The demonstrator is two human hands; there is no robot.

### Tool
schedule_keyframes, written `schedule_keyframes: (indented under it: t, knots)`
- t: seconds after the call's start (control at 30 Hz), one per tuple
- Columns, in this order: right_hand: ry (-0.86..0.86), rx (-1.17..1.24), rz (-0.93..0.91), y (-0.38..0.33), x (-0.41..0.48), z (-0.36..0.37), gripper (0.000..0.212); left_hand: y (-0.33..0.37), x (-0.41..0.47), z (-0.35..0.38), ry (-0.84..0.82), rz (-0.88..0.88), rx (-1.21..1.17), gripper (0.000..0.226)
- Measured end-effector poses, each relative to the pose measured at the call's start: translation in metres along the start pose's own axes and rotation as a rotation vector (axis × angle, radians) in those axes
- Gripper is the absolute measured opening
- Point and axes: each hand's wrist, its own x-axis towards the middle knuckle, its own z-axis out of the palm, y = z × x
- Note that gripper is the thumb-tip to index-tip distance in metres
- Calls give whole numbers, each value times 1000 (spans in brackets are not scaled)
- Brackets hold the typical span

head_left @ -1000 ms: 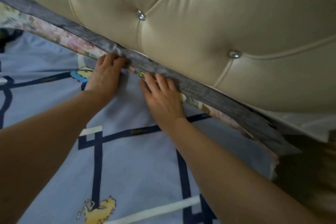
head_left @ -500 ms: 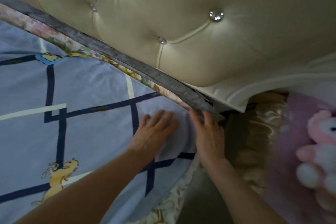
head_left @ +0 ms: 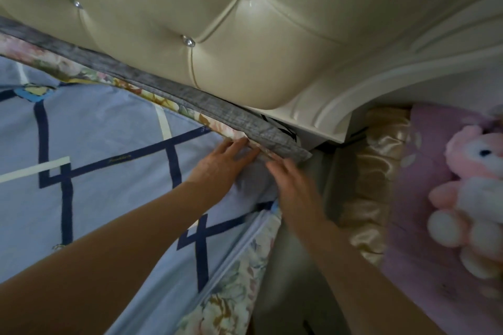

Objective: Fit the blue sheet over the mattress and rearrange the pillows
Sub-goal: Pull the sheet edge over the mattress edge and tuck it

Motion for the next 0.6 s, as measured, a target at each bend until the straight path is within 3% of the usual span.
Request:
schedule_keyframes:
  t: [0.2,0.37,0.5,0.6]
  knots:
    - [-88,-435,24,24,33,5,30,3,1,-3,-150,94,124,77]
    - [-18,-545,-98,-23,26,-6,19,-23,-60,4,-135,46,64,64]
    - [-127,-294,-499,-96,-42,0,24,-41,-167,36,116,-34,-158,53]
    - [-223,-173,-703,-151,-111,19,18,-29,-269,71,339,-232,-278,50]
